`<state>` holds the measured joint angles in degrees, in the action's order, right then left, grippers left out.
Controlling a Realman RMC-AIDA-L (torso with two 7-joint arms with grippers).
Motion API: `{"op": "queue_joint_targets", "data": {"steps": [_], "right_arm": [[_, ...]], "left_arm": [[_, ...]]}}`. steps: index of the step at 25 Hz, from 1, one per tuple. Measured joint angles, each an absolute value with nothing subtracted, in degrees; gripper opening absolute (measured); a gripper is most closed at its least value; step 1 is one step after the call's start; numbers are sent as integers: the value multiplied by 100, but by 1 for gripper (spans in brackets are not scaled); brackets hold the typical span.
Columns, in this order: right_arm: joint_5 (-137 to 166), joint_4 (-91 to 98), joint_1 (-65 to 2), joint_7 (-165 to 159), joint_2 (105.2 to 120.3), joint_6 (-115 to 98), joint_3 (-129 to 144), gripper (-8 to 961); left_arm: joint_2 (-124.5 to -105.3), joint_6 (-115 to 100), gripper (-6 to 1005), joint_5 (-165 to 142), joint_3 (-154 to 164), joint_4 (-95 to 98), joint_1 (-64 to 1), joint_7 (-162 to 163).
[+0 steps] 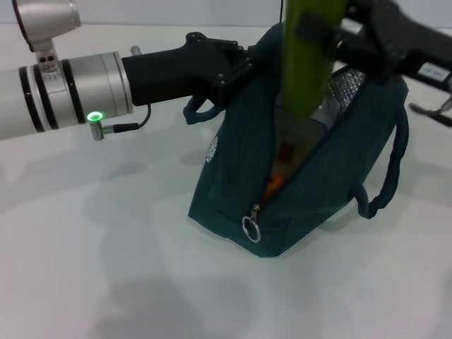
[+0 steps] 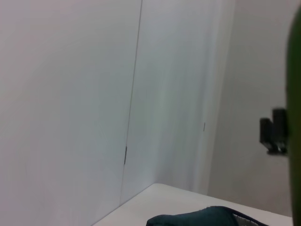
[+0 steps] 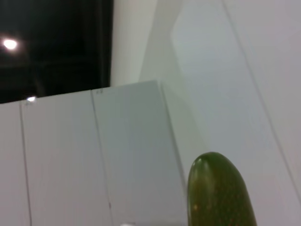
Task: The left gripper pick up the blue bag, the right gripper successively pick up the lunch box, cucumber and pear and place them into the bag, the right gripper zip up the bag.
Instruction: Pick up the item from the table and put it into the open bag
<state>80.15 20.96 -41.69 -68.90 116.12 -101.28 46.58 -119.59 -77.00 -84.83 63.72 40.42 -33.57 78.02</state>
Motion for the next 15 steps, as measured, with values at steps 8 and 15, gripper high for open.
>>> {"op": "queue_joint_targets", "data": {"steps": [8,15], "right_arm": [[7933,1222,-4086,-5715,11618,-10127,4968,605],[7913,458,-4042,-4620,11619,-9879,4926,614]], "left_arm": [[-11954,-7676,56,-8474,6372,4043,-3358,7805],[-11965,-7649,57,-8476,6372,4024,-3375,7805]]}}
